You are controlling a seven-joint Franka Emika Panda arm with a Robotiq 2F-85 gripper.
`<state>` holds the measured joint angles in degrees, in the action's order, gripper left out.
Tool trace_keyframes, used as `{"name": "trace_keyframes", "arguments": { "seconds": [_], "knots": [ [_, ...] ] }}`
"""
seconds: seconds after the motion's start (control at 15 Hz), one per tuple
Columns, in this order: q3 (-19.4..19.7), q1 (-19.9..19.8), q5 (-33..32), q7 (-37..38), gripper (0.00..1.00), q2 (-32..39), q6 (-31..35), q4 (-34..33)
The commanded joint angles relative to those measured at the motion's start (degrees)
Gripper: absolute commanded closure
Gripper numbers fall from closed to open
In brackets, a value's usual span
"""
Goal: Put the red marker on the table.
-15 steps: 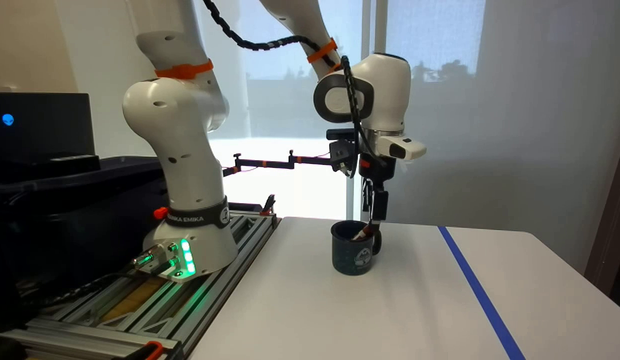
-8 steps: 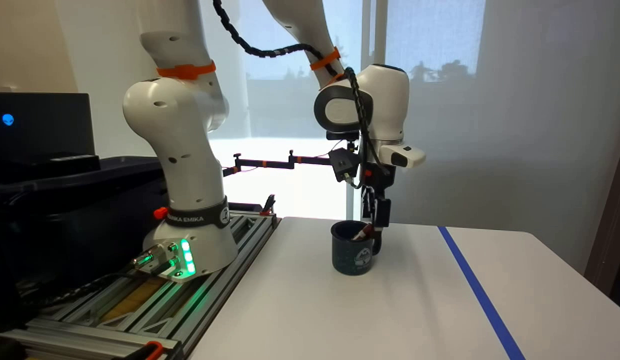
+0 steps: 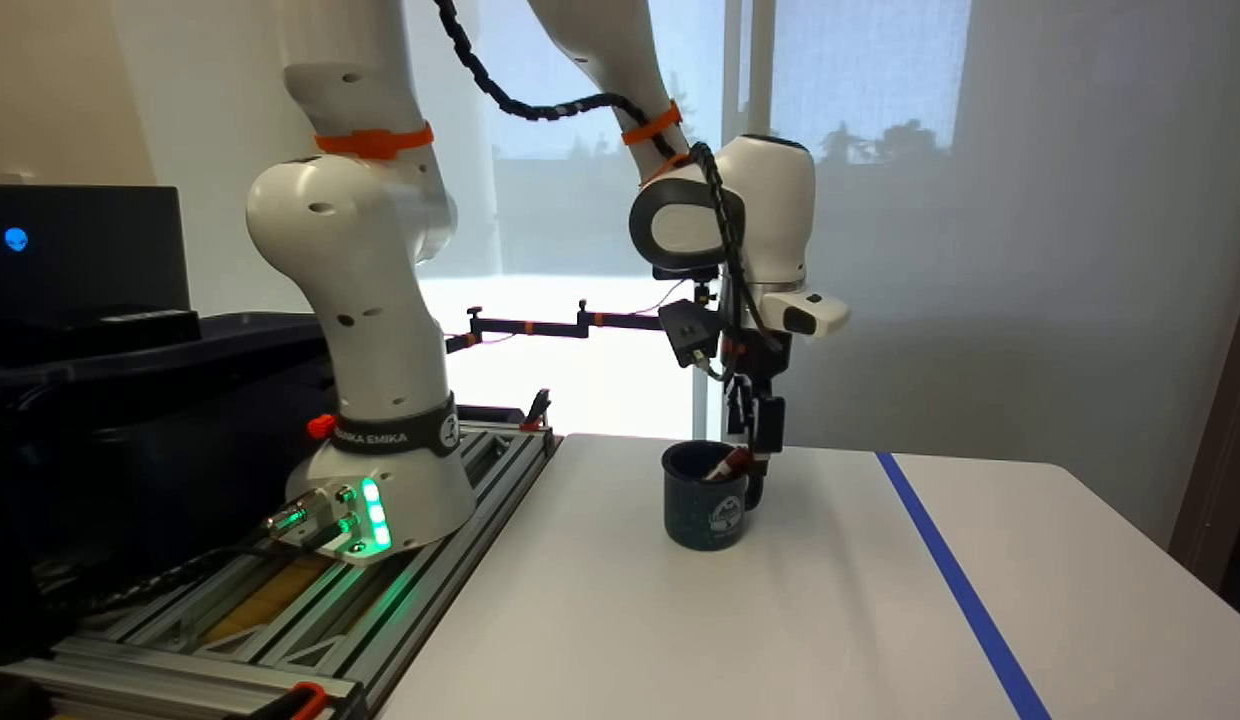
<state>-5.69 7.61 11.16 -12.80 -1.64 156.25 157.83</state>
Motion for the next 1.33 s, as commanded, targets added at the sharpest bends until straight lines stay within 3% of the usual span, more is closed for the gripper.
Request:
{"name": "trace_keyframes", "arguments": {
  "seconds": [0.0, 0.2, 0.27, 0.67, 1.0, 1.07, 1.13, 1.27],
  "knots": [
    [-0.5, 0.3, 1.6, -0.7, 0.01, -0.1, 1.0, -0.1],
    [-0.3, -0.9, -7.2, 7.3, 0.05, -1.4, -1.2, -0.3],
    [-0.3, -1.1, -9.1, 9.0, 0.01, -1.8, -1.8, -0.4],
    [-0.6, -1.7, -17.5, 18.2, 0.01, -3.6, -5.1, -0.5],
    [-1.0, -1.4, -16.6, 19.4, 0.0, -5.2, -10.9, -0.6],
    [-1.0, -1.2, -15.8, 18.9, 0.05, -5.8, -11.7, 0.0],
    [-1.0, -1.2, -15.4, 18.7, 0.17, -6.0, -12.2, 0.0],
    [-0.7, -1.1, -13.9, 17.5, 0.2, -6.2, -12.8, -0.1]
  ]
}}
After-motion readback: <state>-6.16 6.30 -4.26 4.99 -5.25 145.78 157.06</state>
